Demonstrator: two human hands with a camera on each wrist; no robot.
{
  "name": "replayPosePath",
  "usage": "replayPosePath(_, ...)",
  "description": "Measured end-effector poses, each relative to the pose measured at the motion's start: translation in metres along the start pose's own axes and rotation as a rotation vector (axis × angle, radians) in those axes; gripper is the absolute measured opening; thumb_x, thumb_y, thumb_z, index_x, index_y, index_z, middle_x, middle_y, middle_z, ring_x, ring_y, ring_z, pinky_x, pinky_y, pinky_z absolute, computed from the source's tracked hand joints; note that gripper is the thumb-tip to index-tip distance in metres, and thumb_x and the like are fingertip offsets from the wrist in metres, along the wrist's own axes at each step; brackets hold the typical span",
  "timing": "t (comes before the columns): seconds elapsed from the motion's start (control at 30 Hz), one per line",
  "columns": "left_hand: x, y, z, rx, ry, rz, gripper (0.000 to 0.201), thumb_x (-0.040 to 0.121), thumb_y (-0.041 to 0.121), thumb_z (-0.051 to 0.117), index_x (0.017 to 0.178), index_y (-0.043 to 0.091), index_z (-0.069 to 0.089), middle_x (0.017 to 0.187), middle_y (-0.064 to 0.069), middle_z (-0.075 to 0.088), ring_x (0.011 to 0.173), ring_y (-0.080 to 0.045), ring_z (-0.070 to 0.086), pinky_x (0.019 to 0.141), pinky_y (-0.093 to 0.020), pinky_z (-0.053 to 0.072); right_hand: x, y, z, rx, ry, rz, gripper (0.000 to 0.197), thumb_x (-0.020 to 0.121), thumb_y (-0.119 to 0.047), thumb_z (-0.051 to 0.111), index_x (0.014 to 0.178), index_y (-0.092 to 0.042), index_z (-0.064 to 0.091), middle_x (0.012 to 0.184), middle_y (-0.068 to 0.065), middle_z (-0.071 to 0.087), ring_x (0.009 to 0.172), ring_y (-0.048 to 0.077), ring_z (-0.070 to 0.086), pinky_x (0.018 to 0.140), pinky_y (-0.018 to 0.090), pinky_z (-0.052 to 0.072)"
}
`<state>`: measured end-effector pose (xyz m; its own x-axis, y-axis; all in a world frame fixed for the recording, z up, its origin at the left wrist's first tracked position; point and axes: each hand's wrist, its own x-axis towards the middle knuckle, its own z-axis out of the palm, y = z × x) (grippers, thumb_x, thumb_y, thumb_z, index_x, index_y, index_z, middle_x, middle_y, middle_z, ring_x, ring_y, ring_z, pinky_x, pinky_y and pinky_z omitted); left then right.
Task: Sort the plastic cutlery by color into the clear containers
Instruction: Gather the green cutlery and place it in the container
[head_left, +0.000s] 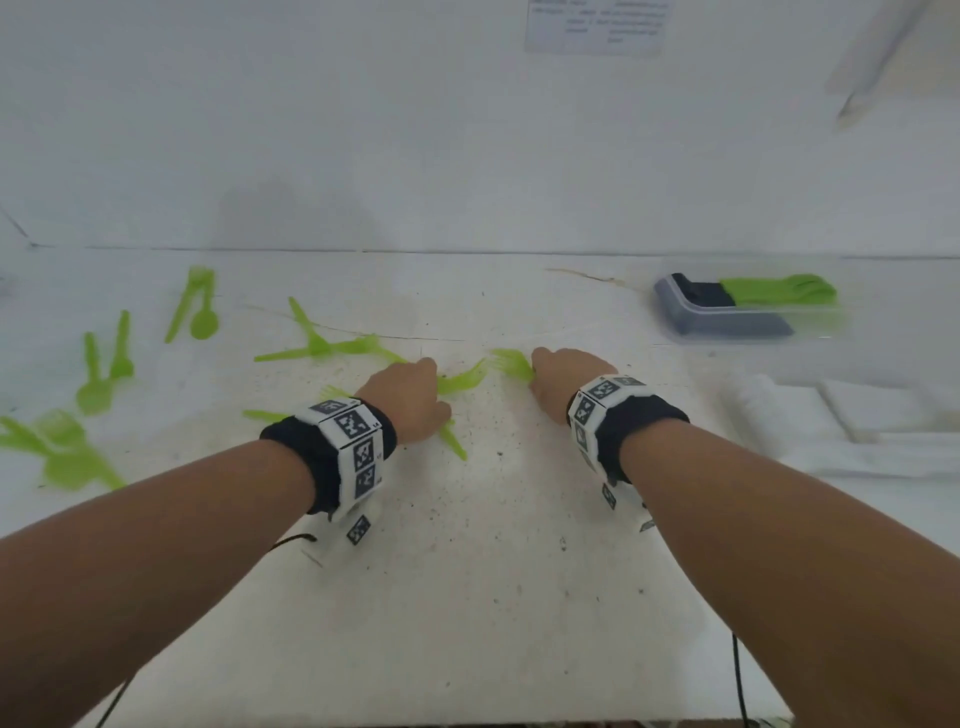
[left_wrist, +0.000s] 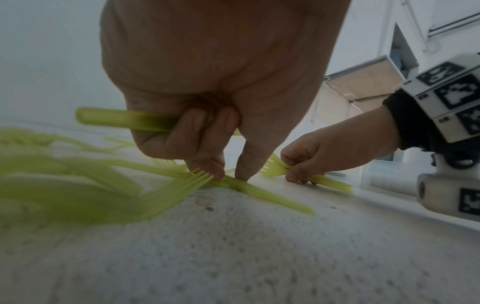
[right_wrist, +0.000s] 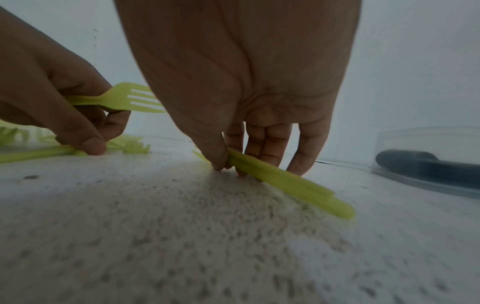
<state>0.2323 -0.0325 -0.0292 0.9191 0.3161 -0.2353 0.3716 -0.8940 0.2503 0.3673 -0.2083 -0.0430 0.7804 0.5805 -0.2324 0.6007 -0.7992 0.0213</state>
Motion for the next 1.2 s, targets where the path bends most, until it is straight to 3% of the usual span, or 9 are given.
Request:
replayPosePath(0.23,-0.001,-0.006,-0.008,-0.322,0.038,-0.134,0.052,0.094,0.024,0.064,0.133,0.005,0.036,0.112,-0.003,0.050,0.096,-0.023,0.052,0.065,-0.029,0.039,0.001,-0.008,-0.014,0.021,0.001,-0.007,0.015,0.104,-0.014,0.041,0.116,-0.008,0.048,0.082,0.002,0.052,0.070,0.020,0.056,0.052,0.029,0.037)
replayPosePath(0.43,-0.007,-0.019,-0.006,-0.145,0.004,-0.127,0.040,0.096,0.041,0.063,0.118,0.008,0.053,0.120,-0.010,0.061,0.109,-0.030,0.059,0.090,-0.039,0.051,0.011,-0.045,-0.022,0.252,0.048,-0.004,0.018,0.103,-0.018,0.039,0.118,-0.009,0.036,0.096,0.013,0.055,0.080,0.032,0.056,0.069,0.037,0.043)
replayPosePath(0.53,-0.011,-0.018,-0.005,-0.144,0.022,-0.133,0.022,0.098,0.027,0.055,0.110,0.009,0.054,0.123,-0.013,0.062,0.111,-0.034,0.059,0.088,-0.037,0.048,0.013,-0.063,-0.027,0.260,0.038,-0.094,0.025,0.101,-0.021,0.044,0.124,-0.015,0.039,0.101,0.014,0.059,0.083,0.033,0.058,0.071,0.036,0.048)
replayPosePath(0.63,-0.014,-0.027,-0.010,-0.292,0.024,-0.172,0.023,0.098,0.023,0.053,0.113,0.005,0.054,0.122,-0.014,0.060,0.113,-0.033,0.057,0.084,-0.035,0.043,0.019,-0.072,-0.033,0.226,0.052,-0.152,0.042,0.097,-0.012,0.046,0.138,-0.022,0.041,0.116,0.016,0.061,0.094,0.036,0.062,0.077,0.038,0.053)
replayPosePath(0.77,-0.019,-0.044,-0.022,-0.522,0.067,-0.172,0.012,0.099,0.021,0.052,0.096,0.014,0.044,0.097,-0.005,0.054,0.088,-0.025,0.049,0.069,-0.034,0.036,0.028,-0.070,-0.041,0.254,0.106,-0.148,0.049,0.096,-0.008,0.045,0.139,-0.028,0.040,0.109,0.014,0.063,0.087,0.035,0.063,0.071,0.037,0.054)
replayPosePath(0.93,-0.036,-0.050,-0.041,-0.888,0.133,-0.188,0.008,0.100,0.021,0.047,0.104,0.015,0.043,0.090,-0.005,0.072,0.063,-0.016,0.043,0.058,-0.030,0.036,0.031,-0.073,-0.034,0.226,0.039,-0.196,0.057,0.100,-0.014,0.047,0.153,-0.033,0.037,0.147,0.009,0.053,0.125,0.034,0.057,0.099,0.042,0.052)
replayPosePath(1.03,-0.050,-0.062,-0.049,-0.758,0.147,-0.152,0.011,0.100,0.026,0.049,0.106,0.017,0.047,0.075,0.000,0.066,0.062,-0.015,0.048,0.058,-0.029,0.038,0.033,-0.081,-0.034,0.176,0.052,-0.236,0.051,0.103,-0.020,0.045,0.152,-0.031,0.040,0.147,0.008,0.047,0.129,0.034,0.052,0.103,0.041,0.047)
replayPosePath(1.13,-0.069,-0.086,-0.057,-0.510,0.129,-0.087,0.013,0.098,0.030,0.054,0.103,0.018,0.053,0.077,-0.001,0.063,0.067,-0.018,0.052,0.061,-0.031,0.040,0.036,-0.091,-0.042,0.145,0.088,-0.218,0.044,0.099,-0.013,0.046,0.139,-0.030,0.050,0.132,0.007,0.039,0.098,0.033,0.061,0.086,0.039,0.055)
replayPosePath(1.2,-0.082,-0.103,-0.060,-0.316,0.110,-0.040,0.010,0.099,0.026,0.050,0.099,0.018,0.045,0.073,-0.003,0.056,0.065,-0.021,0.047,0.059,-0.035,0.035,0.039,-0.099,-0.047,0.089,0.048,-0.220,0.056,0.094,-0.005,0.047,0.142,-0.035,0.050,0.135,0.004,0.037,0.096,0.032,0.062,0.084,0.040,0.057)
